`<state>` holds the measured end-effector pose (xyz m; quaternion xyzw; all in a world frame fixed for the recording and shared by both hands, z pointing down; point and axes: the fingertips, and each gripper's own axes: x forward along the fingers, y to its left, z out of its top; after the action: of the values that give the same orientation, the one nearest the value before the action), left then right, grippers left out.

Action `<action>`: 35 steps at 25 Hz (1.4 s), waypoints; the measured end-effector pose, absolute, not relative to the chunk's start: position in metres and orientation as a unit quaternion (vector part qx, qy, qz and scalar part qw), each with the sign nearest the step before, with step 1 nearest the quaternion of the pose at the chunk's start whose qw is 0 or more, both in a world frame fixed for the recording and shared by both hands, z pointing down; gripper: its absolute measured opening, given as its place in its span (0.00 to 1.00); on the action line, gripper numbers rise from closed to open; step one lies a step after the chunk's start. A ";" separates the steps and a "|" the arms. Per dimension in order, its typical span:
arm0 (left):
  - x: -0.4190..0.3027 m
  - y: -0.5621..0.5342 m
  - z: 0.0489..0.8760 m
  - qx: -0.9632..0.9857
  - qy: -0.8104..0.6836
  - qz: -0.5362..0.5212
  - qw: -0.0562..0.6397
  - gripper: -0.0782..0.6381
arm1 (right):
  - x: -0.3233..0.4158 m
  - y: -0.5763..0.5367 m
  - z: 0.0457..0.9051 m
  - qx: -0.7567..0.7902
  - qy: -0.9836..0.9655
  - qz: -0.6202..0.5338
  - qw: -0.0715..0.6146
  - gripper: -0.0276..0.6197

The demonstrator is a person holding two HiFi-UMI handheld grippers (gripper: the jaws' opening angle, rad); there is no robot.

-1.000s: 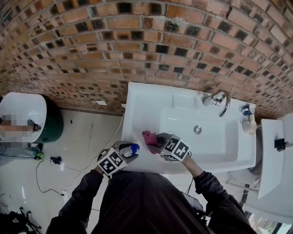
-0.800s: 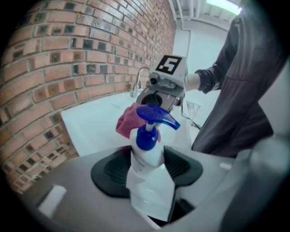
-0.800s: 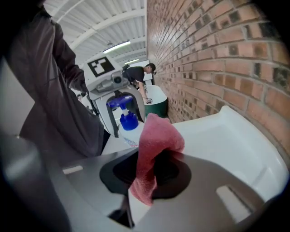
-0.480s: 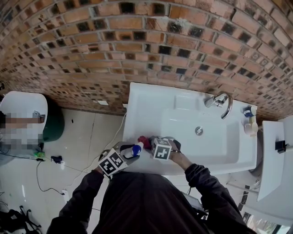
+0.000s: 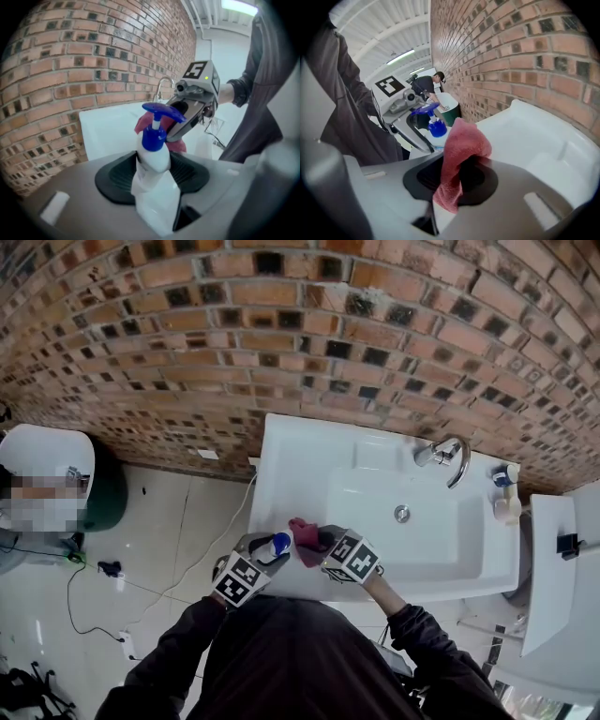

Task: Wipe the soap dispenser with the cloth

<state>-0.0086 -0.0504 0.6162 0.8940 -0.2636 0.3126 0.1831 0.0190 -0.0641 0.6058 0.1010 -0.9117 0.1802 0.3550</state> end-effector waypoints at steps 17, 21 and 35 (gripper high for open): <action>-0.050 -0.035 0.534 0.885 -0.383 0.148 0.221 0.40 | 0.040 -0.028 0.517 0.164 -0.916 0.361 0.067 0.15; -0.044 -0.022 0.520 0.884 -0.384 0.102 0.245 0.34 | 0.037 -0.016 0.511 0.158 -0.922 0.348 0.065 0.15; -0.038 -0.007 0.521 0.885 -0.378 0.111 0.250 0.31 | 0.027 -0.002 0.504 0.145 -0.934 0.314 0.088 0.14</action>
<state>-0.0382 -0.0066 0.5207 0.8846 -0.3778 0.1112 0.2496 0.0274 -0.0021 0.5042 0.1446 -0.9343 0.3136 0.0879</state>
